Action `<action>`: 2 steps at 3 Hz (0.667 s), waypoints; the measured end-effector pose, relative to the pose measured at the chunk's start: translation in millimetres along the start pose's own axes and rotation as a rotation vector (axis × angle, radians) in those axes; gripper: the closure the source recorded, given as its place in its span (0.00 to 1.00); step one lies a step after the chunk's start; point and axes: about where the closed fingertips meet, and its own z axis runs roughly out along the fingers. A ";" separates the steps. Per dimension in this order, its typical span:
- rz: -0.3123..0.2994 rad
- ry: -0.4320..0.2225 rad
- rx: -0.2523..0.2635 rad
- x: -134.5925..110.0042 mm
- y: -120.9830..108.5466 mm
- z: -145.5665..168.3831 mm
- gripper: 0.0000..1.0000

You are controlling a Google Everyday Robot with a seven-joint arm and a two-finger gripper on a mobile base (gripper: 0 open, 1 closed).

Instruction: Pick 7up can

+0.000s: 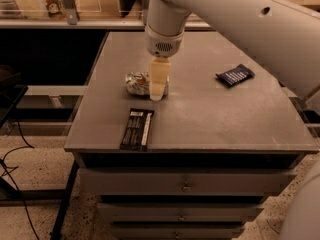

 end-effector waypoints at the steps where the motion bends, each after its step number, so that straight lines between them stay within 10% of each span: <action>1: -0.009 0.002 -0.038 -4.3 -5.6 19.0 0.00; 2: -0.008 -0.024 -0.069 -10.6 -8.3 32.7 0.00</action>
Offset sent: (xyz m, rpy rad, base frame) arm 0.0222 0.0252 -0.0372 0.0523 0.1037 0.0370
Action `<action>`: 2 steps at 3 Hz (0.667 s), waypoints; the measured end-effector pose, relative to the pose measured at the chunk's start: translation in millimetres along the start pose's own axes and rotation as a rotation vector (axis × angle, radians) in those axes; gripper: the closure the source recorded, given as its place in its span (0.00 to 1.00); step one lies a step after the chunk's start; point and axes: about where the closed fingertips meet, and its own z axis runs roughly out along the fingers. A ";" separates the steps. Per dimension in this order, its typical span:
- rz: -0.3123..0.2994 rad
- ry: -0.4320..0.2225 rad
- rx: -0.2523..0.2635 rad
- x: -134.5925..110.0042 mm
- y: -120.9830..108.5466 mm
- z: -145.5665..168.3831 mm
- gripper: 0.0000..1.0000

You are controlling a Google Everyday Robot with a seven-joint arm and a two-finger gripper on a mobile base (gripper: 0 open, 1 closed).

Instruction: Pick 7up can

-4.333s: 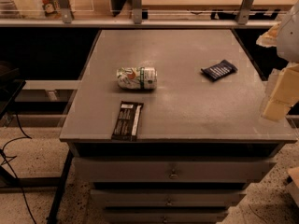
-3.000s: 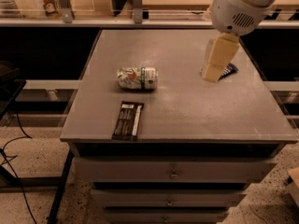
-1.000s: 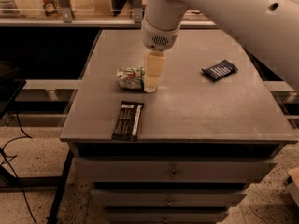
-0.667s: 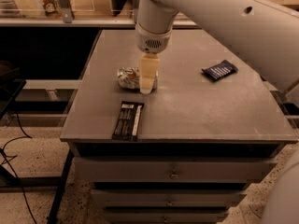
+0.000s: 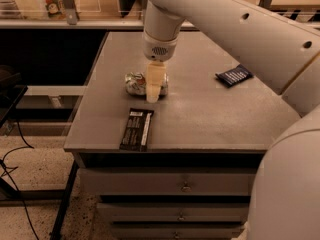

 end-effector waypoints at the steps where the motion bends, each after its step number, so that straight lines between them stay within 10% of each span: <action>1: 0.001 -0.013 -0.037 -11.2 0.3 13.9 0.00; 2: 0.007 -0.007 -0.061 -19.8 0.6 26.0 0.00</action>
Offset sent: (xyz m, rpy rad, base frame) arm 0.0046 0.0360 -0.0293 -0.0032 0.0905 0.0002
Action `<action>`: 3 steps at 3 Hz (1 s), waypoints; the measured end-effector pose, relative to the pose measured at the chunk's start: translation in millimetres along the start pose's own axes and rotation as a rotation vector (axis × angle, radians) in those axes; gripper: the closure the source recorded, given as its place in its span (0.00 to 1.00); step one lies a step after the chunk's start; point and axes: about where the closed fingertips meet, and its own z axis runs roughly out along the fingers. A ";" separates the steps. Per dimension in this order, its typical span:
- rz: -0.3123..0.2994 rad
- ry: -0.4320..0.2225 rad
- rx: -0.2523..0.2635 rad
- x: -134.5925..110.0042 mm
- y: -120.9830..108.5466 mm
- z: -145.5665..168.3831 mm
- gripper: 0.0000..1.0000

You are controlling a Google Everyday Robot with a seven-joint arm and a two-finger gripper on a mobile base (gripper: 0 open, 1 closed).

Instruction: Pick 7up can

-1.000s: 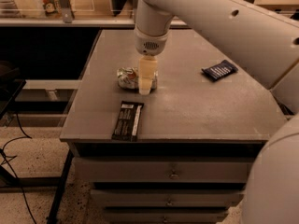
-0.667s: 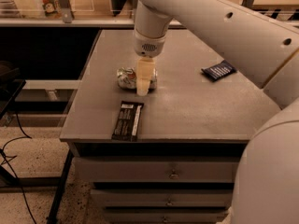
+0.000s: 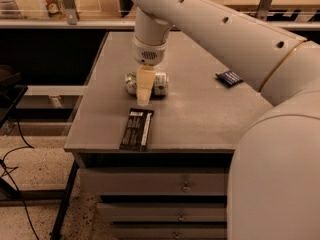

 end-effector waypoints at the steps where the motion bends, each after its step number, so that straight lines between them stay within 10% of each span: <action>1: 0.011 0.015 -0.021 -4.5 0.6 7.5 0.18; 3: 0.028 0.036 -0.054 -9.6 1.5 14.4 0.64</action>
Offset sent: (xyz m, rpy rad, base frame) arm -0.0030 0.0142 -0.0119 -0.0555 0.0743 -0.0251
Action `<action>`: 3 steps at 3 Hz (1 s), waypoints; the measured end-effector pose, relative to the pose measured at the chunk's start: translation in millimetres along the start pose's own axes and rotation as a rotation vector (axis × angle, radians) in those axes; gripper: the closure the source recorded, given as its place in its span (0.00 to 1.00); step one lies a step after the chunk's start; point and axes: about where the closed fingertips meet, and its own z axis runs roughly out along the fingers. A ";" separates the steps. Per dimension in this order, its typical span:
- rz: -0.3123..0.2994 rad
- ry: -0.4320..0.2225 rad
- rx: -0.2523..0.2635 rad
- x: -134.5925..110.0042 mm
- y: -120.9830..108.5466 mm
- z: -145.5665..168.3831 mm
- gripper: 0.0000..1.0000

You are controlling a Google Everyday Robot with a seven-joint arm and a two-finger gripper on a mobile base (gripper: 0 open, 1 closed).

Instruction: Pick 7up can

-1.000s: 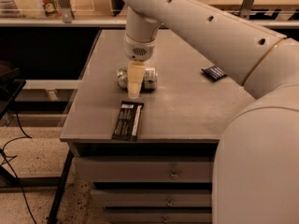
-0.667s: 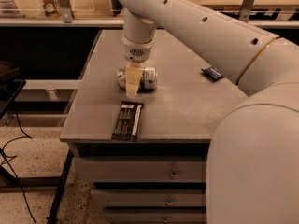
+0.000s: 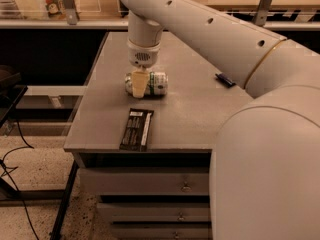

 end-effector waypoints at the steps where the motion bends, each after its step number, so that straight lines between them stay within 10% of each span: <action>1: 0.030 -0.011 0.008 8.9 -4.0 -8.9 0.74; 3: 0.070 -0.041 0.078 32.7 -5.7 -49.0 1.00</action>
Offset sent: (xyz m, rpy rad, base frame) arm 0.0036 -0.0548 0.0532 0.0497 -0.0711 -0.1078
